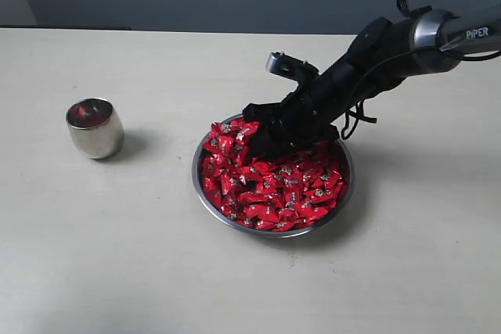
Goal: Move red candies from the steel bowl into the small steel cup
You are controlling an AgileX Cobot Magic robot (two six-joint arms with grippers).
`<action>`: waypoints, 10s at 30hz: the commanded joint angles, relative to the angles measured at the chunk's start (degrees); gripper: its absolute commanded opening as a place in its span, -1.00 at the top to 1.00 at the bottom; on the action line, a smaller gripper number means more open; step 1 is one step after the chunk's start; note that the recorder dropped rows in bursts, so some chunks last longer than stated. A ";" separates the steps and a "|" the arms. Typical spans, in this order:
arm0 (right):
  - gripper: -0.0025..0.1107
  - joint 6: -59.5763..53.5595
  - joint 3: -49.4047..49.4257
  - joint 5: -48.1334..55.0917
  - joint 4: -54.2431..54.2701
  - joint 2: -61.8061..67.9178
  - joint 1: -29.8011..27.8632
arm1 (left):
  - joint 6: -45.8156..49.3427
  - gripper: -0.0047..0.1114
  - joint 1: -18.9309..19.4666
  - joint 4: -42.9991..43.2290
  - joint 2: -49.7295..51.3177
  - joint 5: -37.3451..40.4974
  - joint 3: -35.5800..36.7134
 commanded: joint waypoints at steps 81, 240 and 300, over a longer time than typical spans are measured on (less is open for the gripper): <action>0.89 34.15 -3.59 0.71 -42.81 -4.78 8.05 | -0.07 0.91 0.03 -0.12 -0.26 -0.09 0.22; 0.97 10.14 -14.67 -4.30 -13.90 -6.49 8.05 | -0.07 0.91 0.03 -0.12 -0.26 -0.09 0.22; 0.97 5.36 -58.04 -0.50 10.47 27.31 19.66 | -0.07 0.91 0.03 -0.12 -0.26 -0.09 0.22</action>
